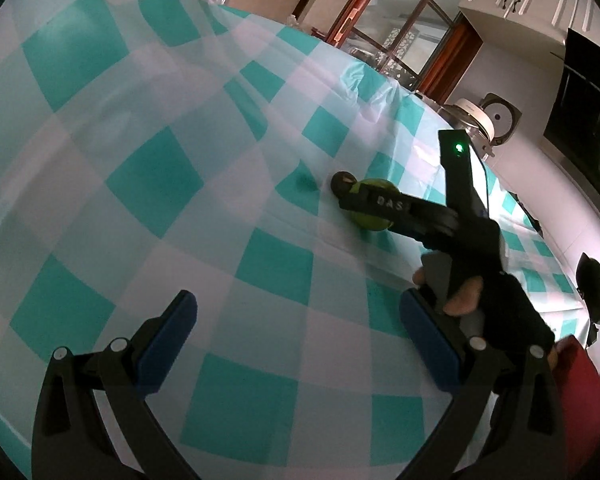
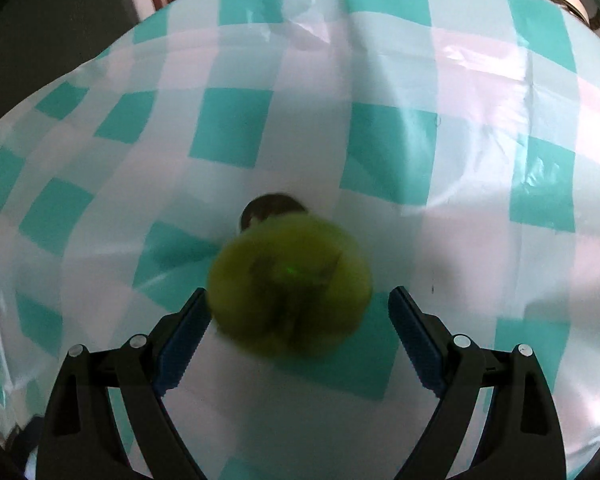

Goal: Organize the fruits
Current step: 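Grasp the green apple with the right tool while the left tool grasps the mangosteen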

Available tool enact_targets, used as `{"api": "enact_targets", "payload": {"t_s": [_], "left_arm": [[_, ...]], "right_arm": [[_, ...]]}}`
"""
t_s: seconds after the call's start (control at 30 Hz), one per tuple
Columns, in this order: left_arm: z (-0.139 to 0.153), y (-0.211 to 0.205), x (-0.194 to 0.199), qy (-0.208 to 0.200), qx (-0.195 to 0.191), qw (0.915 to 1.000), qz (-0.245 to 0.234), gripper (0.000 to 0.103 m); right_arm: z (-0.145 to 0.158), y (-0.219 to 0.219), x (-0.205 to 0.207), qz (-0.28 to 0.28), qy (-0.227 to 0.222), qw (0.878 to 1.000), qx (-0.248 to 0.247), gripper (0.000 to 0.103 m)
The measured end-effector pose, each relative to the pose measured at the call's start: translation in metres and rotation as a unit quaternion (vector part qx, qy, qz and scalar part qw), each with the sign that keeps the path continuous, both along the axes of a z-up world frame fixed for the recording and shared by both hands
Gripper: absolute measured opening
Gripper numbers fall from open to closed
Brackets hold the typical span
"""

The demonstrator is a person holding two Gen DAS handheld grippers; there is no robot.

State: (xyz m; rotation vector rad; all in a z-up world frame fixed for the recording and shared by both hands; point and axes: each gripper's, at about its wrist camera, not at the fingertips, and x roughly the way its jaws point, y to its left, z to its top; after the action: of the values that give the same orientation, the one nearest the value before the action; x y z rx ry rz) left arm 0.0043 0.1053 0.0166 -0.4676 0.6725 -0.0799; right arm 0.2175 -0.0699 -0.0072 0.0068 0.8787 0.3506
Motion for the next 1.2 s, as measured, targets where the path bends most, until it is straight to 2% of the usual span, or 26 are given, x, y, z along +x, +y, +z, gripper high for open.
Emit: {"api": "enact_targets", "payload": {"t_s": [0.07, 0.13, 0.23, 0.37, 0.5, 0.57, 0.63, 0.7, 0.77, 0.9, 0.97, 1.0, 1.07, 1.2], "left_arm": [[0.0, 0.0, 0.0, 0.001, -0.001, 1.0, 0.002, 0.101], [0.0, 0.0, -0.001, 0.002, 0.0, 1.0, 0.003, 0.101], [0.0, 0.001, -0.001, 0.005, 0.0, 1.0, 0.006, 0.101], [-0.001, -0.003, 0.004, 0.017, 0.007, 0.9998, -0.004, 0.101], [-0.004, -0.014, 0.014, 0.049, 0.03, 0.9982, -0.018, 0.101], [-0.008, -0.026, 0.03, 0.074, 0.047, 0.9954, -0.038, 0.101], [-0.004, -0.043, 0.05, 0.066, 0.087, 0.9935, -0.031, 0.101], [-0.002, -0.059, 0.071, 0.061, 0.115, 0.9906, -0.04, 0.101], [-0.004, -0.077, 0.105, 0.074, 0.147, 0.985, -0.053, 0.101], [-0.004, -0.087, 0.167, 0.083, 0.162, 0.9829, -0.029, 0.101], [-0.007, -0.088, 0.189, 0.091, 0.173, 0.9806, -0.016, 0.097], [-0.008, -0.089, 0.2, 0.096, 0.181, 0.9787, -0.011, 0.09], [-0.012, -0.094, 0.22, 0.109, 0.201, 0.9734, -0.011, 0.087], [-0.017, -0.113, 0.239, 0.121, 0.257, 0.9583, -0.03, 0.063]], "right_arm": [[0.0, 0.001, 0.0, 0.011, -0.002, 1.0, -0.003, 0.084], [0.001, -0.001, -0.006, 0.031, -0.014, 0.999, 0.005, 0.066], [0.001, -0.011, -0.022, 0.034, -0.008, 0.999, 0.004, 0.065], [0.004, -0.066, -0.072, 0.031, -0.019, 0.997, 0.072, 0.065], [0.003, -0.121, -0.109, -0.006, -0.028, 0.995, 0.095, 0.066], [0.005, -0.142, -0.126, -0.029, -0.034, 0.994, 0.104, 0.066], [0.003, -0.159, -0.137, -0.051, -0.037, 0.991, 0.119, 0.066], [-0.002, -0.172, -0.133, -0.059, -0.028, 0.985, 0.158, 0.066], [-0.003, -0.176, -0.127, -0.057, -0.016, 0.982, 0.177, 0.066], [-0.002, -0.175, -0.123, -0.045, -0.012, 0.981, 0.186, 0.066], [-0.002, -0.175, -0.122, -0.044, -0.011, 0.981, 0.19, 0.066], [-0.002, -0.173, -0.121, -0.045, -0.01, 0.981, 0.189, 0.066], [-0.003, -0.17, -0.118, -0.043, -0.009, 0.981, 0.188, 0.066], [-0.004, -0.17, -0.121, -0.037, -0.007, 0.982, 0.187, 0.066]]}}
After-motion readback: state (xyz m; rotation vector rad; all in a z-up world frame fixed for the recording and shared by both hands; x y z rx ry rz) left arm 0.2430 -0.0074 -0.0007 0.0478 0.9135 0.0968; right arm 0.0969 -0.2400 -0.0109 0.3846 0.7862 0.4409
